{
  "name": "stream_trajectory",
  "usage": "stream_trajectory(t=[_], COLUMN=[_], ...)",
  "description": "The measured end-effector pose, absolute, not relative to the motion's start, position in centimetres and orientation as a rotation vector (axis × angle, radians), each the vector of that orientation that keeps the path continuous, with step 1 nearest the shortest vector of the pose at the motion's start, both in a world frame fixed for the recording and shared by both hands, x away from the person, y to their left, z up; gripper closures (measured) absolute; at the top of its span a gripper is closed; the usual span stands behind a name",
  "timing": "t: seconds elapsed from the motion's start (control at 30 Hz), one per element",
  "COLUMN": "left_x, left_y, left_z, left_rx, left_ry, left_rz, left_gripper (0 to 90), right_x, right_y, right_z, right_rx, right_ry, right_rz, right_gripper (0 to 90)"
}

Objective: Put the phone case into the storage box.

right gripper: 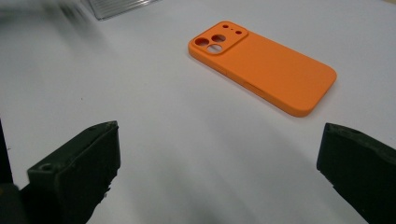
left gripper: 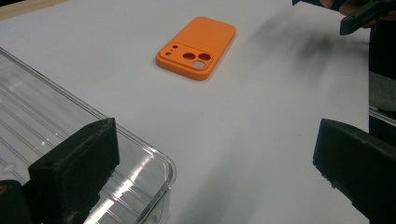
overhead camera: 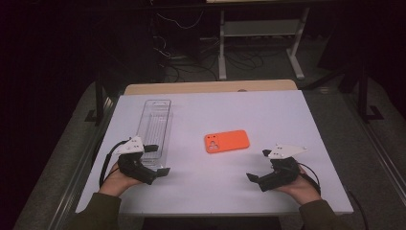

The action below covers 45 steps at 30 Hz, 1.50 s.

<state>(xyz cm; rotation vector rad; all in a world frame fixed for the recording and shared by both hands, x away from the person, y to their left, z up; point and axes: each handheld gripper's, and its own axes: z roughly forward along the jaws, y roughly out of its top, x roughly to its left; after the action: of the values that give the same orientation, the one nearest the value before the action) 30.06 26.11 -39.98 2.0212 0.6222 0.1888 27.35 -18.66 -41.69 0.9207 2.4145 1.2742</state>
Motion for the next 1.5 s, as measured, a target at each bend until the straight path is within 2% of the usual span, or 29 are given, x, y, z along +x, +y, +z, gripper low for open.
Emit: stream_trajectory(t=[0.97,1.5], left_x=[30.7,31.7], left_y=[24.9,23.9], left_z=[-38.9,-38.5], left_rx=[2.064,2.063], left_ry=[0.583,0.581], left_rz=[0.183,0.138], left_gripper=[0.0,0.0], right_x=[27.4,27.3], right_y=[-18.9,-18.8], right_z=[-41.6,-41.8], right_rx=[0.924,0.931], right_ry=[2.400,2.405], right_rz=[1.289,1.280], right_gripper=[0.0,0.0])
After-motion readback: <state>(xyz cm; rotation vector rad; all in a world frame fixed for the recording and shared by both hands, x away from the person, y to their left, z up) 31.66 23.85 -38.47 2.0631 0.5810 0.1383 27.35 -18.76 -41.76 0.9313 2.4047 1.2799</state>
